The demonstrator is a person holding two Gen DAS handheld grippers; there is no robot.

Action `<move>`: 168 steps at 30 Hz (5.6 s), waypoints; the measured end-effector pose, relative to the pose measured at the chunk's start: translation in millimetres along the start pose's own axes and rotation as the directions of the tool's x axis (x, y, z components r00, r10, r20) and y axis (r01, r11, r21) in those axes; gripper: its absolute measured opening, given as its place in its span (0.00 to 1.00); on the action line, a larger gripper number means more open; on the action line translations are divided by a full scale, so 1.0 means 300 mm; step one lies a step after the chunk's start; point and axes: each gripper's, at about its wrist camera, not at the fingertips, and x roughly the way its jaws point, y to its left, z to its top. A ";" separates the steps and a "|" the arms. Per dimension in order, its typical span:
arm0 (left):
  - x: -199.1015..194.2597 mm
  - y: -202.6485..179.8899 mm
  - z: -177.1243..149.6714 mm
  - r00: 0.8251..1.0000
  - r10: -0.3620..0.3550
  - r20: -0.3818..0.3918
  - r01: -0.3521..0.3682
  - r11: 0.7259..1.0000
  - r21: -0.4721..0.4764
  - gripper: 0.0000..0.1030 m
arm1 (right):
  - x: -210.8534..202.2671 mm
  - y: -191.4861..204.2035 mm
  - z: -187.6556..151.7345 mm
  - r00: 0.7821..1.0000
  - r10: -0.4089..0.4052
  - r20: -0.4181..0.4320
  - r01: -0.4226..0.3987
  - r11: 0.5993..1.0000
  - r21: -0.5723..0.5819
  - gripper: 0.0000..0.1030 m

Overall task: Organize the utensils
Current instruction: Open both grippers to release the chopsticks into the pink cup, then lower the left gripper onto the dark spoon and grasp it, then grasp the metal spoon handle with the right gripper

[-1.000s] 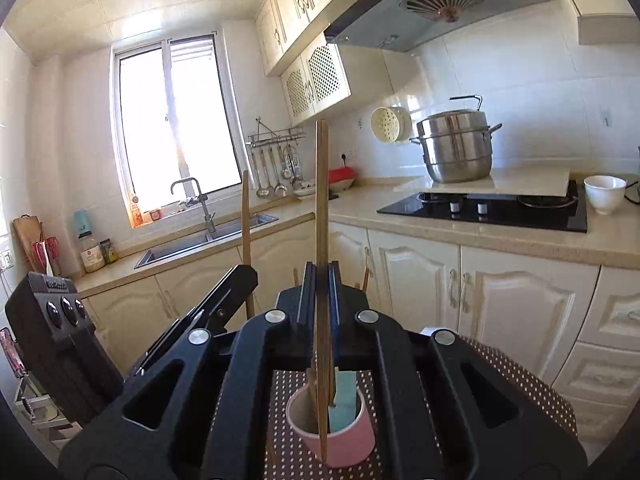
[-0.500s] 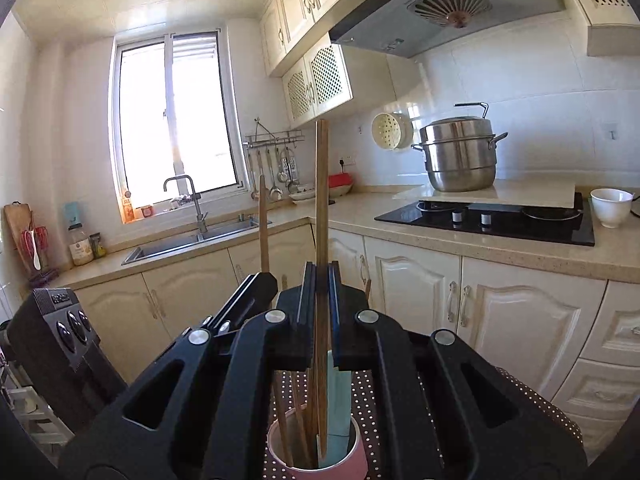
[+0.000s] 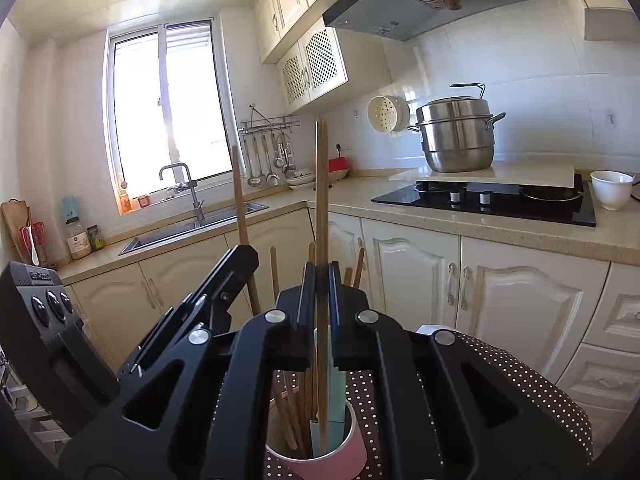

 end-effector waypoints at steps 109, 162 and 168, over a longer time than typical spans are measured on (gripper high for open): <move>-0.304 -0.124 -0.442 0.427 0.064 -0.902 0.031 0.996 0.085 0.49 | -0.363 -0.140 -0.544 0.856 -0.150 -0.494 0.201 0.978 0.051 0.44; -0.492 0.091 -0.412 0.455 0.046 -0.889 -0.099 0.995 0.000 0.11 | -0.313 0.193 -0.719 0.681 -0.095 -0.727 0.012 0.993 -0.118 0.08; -0.485 0.078 -0.380 0.517 0.028 -0.856 -0.093 0.995 -0.024 0.11 | -0.340 0.158 -0.684 0.737 -0.059 -0.674 0.019 0.998 -0.066 0.08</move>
